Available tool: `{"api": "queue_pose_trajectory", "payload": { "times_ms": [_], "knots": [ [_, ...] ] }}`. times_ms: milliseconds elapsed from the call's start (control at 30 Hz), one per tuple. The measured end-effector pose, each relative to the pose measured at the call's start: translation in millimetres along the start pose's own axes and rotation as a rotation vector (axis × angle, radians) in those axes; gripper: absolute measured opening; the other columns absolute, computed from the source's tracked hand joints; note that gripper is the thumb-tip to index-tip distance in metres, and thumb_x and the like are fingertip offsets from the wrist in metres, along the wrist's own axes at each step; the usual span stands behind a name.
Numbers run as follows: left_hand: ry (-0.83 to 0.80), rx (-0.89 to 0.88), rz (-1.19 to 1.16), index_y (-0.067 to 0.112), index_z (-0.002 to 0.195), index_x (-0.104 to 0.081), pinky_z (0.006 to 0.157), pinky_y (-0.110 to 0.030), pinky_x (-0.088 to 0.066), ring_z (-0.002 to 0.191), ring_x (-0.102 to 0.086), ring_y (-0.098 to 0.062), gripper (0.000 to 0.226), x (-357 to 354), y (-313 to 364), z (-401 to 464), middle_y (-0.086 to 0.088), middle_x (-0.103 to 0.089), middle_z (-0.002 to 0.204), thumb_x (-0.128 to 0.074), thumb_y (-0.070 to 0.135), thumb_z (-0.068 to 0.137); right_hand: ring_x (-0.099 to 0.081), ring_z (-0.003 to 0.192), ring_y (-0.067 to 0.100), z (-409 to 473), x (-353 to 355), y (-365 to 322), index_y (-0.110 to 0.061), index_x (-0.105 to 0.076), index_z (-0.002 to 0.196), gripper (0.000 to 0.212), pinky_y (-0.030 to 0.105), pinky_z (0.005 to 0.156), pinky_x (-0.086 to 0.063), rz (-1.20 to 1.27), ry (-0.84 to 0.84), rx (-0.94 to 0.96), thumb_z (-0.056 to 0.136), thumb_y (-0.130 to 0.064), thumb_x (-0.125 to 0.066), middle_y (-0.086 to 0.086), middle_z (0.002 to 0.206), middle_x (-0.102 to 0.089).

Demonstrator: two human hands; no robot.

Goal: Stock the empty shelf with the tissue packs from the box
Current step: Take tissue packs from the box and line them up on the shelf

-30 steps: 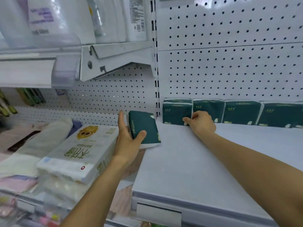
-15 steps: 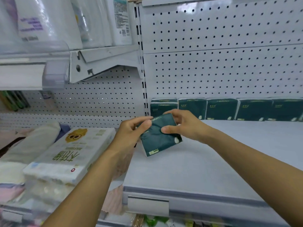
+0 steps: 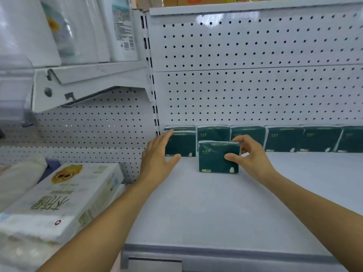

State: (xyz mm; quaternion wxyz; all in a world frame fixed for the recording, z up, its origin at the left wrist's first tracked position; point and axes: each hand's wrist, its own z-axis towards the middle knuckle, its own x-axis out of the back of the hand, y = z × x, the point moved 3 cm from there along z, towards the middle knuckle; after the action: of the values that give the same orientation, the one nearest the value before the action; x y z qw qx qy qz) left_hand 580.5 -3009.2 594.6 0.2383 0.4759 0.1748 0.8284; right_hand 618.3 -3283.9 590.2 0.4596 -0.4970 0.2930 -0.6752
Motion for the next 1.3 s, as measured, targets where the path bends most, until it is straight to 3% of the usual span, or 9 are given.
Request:
{"api": "queue_pose_trajectory", "payload": {
  "times_ms": [100, 233, 467, 600, 733, 933, 1033, 1167, 1300],
  "knots": [
    [0.01, -0.095, 0.225, 0.038, 0.155, -0.009, 0.119, -0.044, -0.014, 0.148, -0.005, -0.019, 0.089, -12.3, -2.4, 17.7, 0.01, -0.011, 0.163, -0.068, 0.038, 0.088, -0.054, 0.082, 0.015, 19.4, -3.3, 7.7, -0.025, -0.058, 0.11, 0.039, 0.024, 0.071, -0.045, -0.119, 0.08, 0.034, 0.078, -0.025, -0.08, -0.001, 0.093, -0.06],
    [-0.032, -0.061, 0.325, 0.04, 0.154, -0.001, 0.121, -0.049, -0.009, 0.149, 0.009, -0.028, 0.096, -27.1, -11.5, 38.4, 0.004, 0.005, 0.163, -0.07, 0.04, 0.087, -0.05, 0.076, 0.008, 39.4, -11.2, 12.8, -0.026, -0.055, 0.121, 0.046, 0.026, 0.073, -0.045, -0.182, 0.129, 0.052, 0.08, -0.03, -0.078, -0.007, 0.092, -0.053],
    [-0.084, -0.009, 0.318, 0.043, 0.154, -0.002, 0.119, -0.051, -0.017, 0.149, 0.012, -0.031, 0.095, -44.4, -18.3, 52.4, 0.004, 0.008, 0.163, -0.07, 0.039, 0.087, -0.057, 0.075, 0.015, 53.0, -18.9, 12.1, -0.029, -0.055, 0.124, 0.043, 0.032, 0.07, -0.049, -0.466, 0.185, 0.145, 0.085, -0.034, -0.071, -0.006, 0.109, -0.048],
    [-0.062, 0.006, 0.322, 0.042, 0.154, -0.007, 0.113, -0.051, -0.032, 0.149, 0.006, -0.032, 0.092, -51.6, -16.4, 55.8, 0.001, 0.001, 0.162, -0.07, 0.038, 0.087, -0.054, 0.101, 0.028, 54.8, -24.0, 9.4, -0.019, -0.059, 0.124, 0.054, 0.041, 0.083, -0.045, -0.715, 0.306, 0.353, 0.076, -0.031, -0.079, 0.008, 0.121, -0.05],
    [-0.042, 0.021, 0.334, 0.041, 0.154, -0.012, 0.101, -0.052, -0.046, 0.148, 0.003, -0.033, 0.088, -56.5, -14.1, 57.8, 0.0, -0.003, 0.161, -0.07, 0.036, 0.088, -0.041, 0.132, 0.035, 55.6, -36.5, 13.7, -0.027, -0.051, 0.137, 0.075, 0.051, 0.104, -0.036, -0.916, 0.2, 0.608, 0.07, -0.039, -0.082, 0.011, 0.146, -0.042],
    [-0.017, 0.031, 0.354, 0.04, 0.153, -0.018, 0.096, -0.051, -0.048, 0.148, 0.001, -0.032, 0.083, -60.4, -14.0, 60.9, 0.0, -0.007, 0.16, -0.07, 0.037, 0.088, -0.042, 0.134, 0.034, 66.5, -46.0, 20.7, -0.024, -0.042, 0.142, 0.087, 0.049, 0.109, -0.036, -0.983, 0.094, 0.705, 0.067, -0.03, -0.086, 0.011, 0.147, -0.044],
    [-0.03, 0.03, 0.376, 0.038, 0.153, -0.018, 0.104, -0.053, -0.041, 0.147, 0.0, -0.033, 0.082, -60.4, -15.3, 59.6, -0.001, -0.007, 0.161, -0.068, 0.04, 0.088, -0.039, 0.137, 0.031, 65.1, -47.7, 22.6, -0.025, -0.041, 0.144, 0.083, 0.052, 0.111, -0.032, -1.026, 0.112, 0.679, 0.072, -0.035, -0.081, 0.008, 0.149, -0.042],
    [-0.025, 0.008, 0.474, 0.035, 0.155, -0.007, 0.119, -0.056, -0.012, 0.149, 0.011, -0.032, 0.09, -50.6, -12.1, 52.4, -0.003, 0.003, 0.162, -0.061, 0.056, 0.086, -0.027, 0.144, 0.032, 57.0, -48.9, 15.4, -0.028, -0.033, 0.148, 0.078, 0.055, 0.115, -0.022, -1.014, 0.13, 0.637, 0.082, -0.048, -0.068, 0.005, 0.155, -0.032],
    [0.055, -0.065, 0.518, 0.029, 0.157, -0.002, 0.121, -0.051, -0.004, 0.151, 0.011, -0.024, 0.089, -19.3, 4.5, 22.0, -0.002, 0.0, 0.165, -0.05, 0.063, 0.09, -0.019, 0.147, 0.03, 34.1, -50.2, -10.4, -0.027, -0.029, 0.149, 0.068, 0.057, 0.115, -0.022, -0.97, 0.148, 0.644, 0.09, -0.058, -0.041, 0.007, 0.159, -0.024]
  ]
}}
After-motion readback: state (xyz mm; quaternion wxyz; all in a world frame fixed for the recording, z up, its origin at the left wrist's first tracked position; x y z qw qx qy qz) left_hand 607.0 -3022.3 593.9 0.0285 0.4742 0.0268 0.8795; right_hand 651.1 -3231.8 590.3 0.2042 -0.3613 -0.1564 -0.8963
